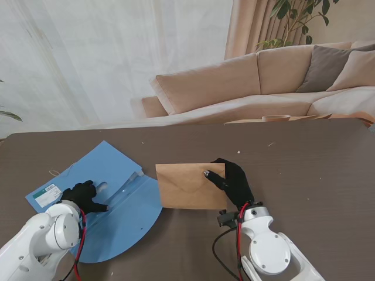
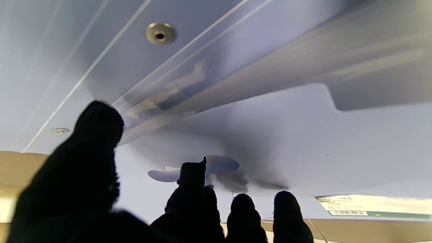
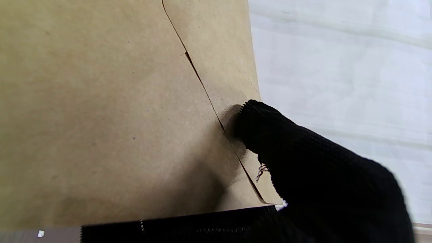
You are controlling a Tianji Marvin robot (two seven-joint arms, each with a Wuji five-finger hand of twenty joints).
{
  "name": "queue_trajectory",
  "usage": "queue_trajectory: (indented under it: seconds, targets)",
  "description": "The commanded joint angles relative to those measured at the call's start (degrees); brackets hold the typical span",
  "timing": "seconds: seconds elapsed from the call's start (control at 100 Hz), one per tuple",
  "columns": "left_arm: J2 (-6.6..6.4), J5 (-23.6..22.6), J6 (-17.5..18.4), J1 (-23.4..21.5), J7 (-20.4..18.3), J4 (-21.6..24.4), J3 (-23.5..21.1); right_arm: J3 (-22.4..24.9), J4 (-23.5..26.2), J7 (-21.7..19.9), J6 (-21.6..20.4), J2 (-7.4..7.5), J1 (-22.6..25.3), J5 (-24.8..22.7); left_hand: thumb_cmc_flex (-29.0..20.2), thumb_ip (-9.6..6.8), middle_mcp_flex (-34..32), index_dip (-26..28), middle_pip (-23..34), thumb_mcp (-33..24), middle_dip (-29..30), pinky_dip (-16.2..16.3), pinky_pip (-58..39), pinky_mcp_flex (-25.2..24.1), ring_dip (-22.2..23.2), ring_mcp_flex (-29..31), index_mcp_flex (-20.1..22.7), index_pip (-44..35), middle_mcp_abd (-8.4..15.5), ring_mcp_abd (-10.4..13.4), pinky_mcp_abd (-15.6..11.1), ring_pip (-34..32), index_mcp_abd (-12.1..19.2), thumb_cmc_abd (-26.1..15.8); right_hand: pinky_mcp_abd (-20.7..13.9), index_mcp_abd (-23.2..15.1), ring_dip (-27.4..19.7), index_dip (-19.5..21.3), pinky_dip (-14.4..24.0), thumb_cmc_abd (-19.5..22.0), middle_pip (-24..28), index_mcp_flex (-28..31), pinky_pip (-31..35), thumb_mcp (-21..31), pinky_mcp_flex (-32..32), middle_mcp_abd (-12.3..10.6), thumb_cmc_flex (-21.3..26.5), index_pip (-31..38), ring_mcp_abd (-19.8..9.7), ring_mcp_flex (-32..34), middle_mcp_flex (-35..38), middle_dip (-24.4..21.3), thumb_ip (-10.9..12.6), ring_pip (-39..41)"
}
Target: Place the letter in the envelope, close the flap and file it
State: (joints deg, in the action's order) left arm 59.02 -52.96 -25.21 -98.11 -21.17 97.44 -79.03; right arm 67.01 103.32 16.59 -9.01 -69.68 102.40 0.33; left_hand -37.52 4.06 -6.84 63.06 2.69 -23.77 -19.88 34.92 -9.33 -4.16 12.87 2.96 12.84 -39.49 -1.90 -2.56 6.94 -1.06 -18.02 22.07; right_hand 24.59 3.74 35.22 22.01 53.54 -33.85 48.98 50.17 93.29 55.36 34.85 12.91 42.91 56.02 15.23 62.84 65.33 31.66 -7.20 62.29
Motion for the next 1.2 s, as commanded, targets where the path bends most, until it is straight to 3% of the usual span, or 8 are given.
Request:
queue_trajectory:
  seconds: [0.0, 0.16, 0.3, 0.49, 0.59, 0.71, 0.97, 1.19]
  targets:
    - [0.09, -0.43, 0.2, -0.29, -0.94, 0.05, 0.07, -0.26, 0.03, -0.84, 0.12, -0.36, 0.08, 0.34, 2.27, 1.36, 0.14, 3.82, -1.28, -2.91, 0.99, -1.02, 1.26, -0.2, -1.43, -0.93, -4.37, -5.26, 2.12, 1.12, -1.26, 1.12, -1.33, 3.05, 0.22, -0.76, 0.43, 0.14, -0.05, 0.1, 0.55, 2.2, 2.73, 0.6, -0.11, 1.08, 2.63, 1.0, 0.88, -0.25, 0.32, -0.04, 0.42, 1.13]
    - [0.08, -2.14, 0.42, -0.19, -0.85, -0.13, 0.5, -0.32, 0.01, -0.96, 0.17, -0.37, 0.01, 0.67, 2.07, 1.57, 0.08, 9.18, -0.39, -5.54, -0.78, -0.67, 0.87, -0.29, -1.22, -0.92, -7.48, -8.52, 2.48, 0.98, -1.15, 0.86, 0.85, 4.46, 0.21, -0.68, 0.41, 0.19, -0.05, 0.07, 0.49, 2.18, 2.72, 0.58, -0.16, 1.12, 2.63, 0.97, 0.95, -0.41, 0.24, -0.1, 0.39, 1.08]
    - [0.08, -3.46, 0.4, 0.05, -0.69, -0.39, 0.95, -0.26, 0.07, -0.93, 0.15, -0.38, 0.07, 0.74, 0.03, 1.22, 0.25, 19.07, 1.2, -6.77, -7.87, 0.41, 0.47, -0.41, 1.34, -0.85, -7.95, -6.1, 2.2, 0.69, -1.04, -0.01, 2.72, 5.52, 0.2, -0.7, 0.41, 0.22, -0.06, 0.06, 0.49, 2.19, 2.67, 0.63, -0.28, 1.1, 2.69, 0.95, 0.94, -0.44, 0.25, -0.13, 0.38, 1.09]
    - [0.12, -5.53, 0.56, 0.05, -0.38, -0.42, 1.43, -0.27, 0.06, -0.97, 0.1, -0.37, 0.03, 0.81, -9.23, -1.31, 0.8, 24.82, 2.59, -8.61, -16.77, 2.62, -0.51, -0.75, 5.55, -0.85, -7.58, -9.48, 1.2, 0.07, -0.66, -1.18, 2.56, 4.39, 0.2, -0.68, 0.39, 0.29, -0.07, 0.06, 0.49, 2.11, 2.67, 0.62, -0.3, 1.12, 2.68, 0.92, 0.84, -0.43, 0.19, -0.17, 0.33, 1.1]
    - [0.27, -5.33, 0.23, -0.11, 0.65, -0.25, 1.57, -0.24, 0.07, -1.02, 0.09, -0.37, 0.05, 0.86, -11.95, -2.24, 1.05, 19.41, 2.27, -8.64, -20.89, 4.07, -0.62, -0.9, 8.37, -0.98, -6.5, -15.0, -0.75, -1.1, -0.08, -1.61, -0.08, 1.7, 0.2, -0.66, 0.38, 0.31, -0.07, 0.08, 0.5, 2.11, 2.66, 0.62, -0.33, 1.11, 2.66, 0.91, 0.92, -0.54, 0.19, -0.18, 0.33, 1.07]
    - [0.44, -4.51, -0.06, -0.32, 1.81, -0.05, 1.51, -0.21, 0.13, -1.05, 0.02, -0.36, 0.1, 0.98, -13.81, -2.17, 1.05, 12.91, 2.2, -7.89, -20.9, 4.73, -0.8, -0.99, 9.83, -1.01, 0.56, -11.95, -1.75, -1.43, 0.29, -2.03, -1.68, -0.01, 0.2, -0.73, 0.4, 0.35, -0.07, 0.13, 0.53, 2.11, 2.66, 0.63, -0.34, 1.07, 2.66, 0.9, 0.93, -0.63, 0.12, -0.18, 0.35, 1.12]
    - [0.8, -2.9, 0.82, -1.58, 3.88, 1.12, 0.31, -0.22, 0.05, -1.08, -0.15, -0.35, 0.08, 0.95, -21.1, -1.17, -1.15, 0.66, 7.22, 0.56, -16.18, 6.3, -1.3, -1.18, 14.03, -1.15, 12.11, -4.83, -0.73, -1.27, 0.47, -3.05, -0.16, 0.39, 0.17, -0.71, 0.43, 0.38, -0.07, 0.08, 0.61, 2.11, 2.62, 0.63, -0.45, 1.16, 2.66, 0.86, 1.02, -0.68, 0.1, -0.19, 0.34, 1.23]
    - [1.23, -0.46, 2.46, -3.38, 5.64, 3.56, -2.01, -0.24, 0.11, -1.13, -0.47, -0.27, 0.11, 0.5, -24.39, -1.91, -2.92, 2.54, 14.31, 3.7, -15.93, 11.71, -3.65, -1.93, 21.54, -1.6, 13.61, -12.41, -2.18, -2.19, 1.16, -4.54, -0.24, -0.67, 0.26, -0.8, 0.41, 0.26, -0.06, 0.15, 0.52, 2.09, 2.55, 0.53, -0.59, 1.13, 2.63, 0.73, 1.04, -0.79, 0.03, -0.27, 0.27, 1.2]
